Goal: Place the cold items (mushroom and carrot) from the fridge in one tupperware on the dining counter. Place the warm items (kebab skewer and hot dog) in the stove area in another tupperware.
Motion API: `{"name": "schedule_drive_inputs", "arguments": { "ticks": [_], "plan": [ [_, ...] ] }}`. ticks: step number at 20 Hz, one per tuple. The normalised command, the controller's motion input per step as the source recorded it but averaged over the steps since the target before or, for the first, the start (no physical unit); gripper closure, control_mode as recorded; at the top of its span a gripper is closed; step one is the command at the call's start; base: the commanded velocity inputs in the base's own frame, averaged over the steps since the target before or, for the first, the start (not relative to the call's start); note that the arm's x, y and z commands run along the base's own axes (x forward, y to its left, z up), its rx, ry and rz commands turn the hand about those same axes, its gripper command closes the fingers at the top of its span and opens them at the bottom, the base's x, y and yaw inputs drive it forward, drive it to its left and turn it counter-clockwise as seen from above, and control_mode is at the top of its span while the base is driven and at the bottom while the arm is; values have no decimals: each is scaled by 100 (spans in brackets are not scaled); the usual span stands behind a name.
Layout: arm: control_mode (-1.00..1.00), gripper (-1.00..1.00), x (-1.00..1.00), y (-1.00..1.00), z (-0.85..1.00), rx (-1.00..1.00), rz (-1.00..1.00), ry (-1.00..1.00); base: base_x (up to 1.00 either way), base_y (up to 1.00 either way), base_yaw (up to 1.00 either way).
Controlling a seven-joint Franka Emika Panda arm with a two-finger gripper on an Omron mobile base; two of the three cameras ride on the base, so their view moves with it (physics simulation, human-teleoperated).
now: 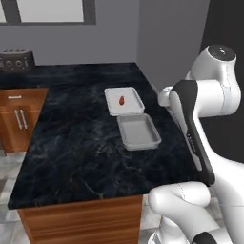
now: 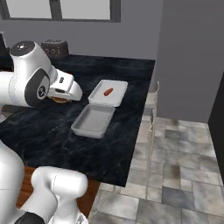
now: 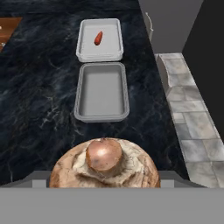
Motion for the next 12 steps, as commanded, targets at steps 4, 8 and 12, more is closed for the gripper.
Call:
{"name": "schedule_drive_inputs", "arguments": {
  "ticks": [4,8,12],
  "plan": [
    [100,100,0,0,0,0,0,0,20,-100,0],
    [100,100,0,0,0,0,0,0,-16,-100,0],
    [100,100,0,0,0,0,0,0,-14,-100,0]
  ]
}}
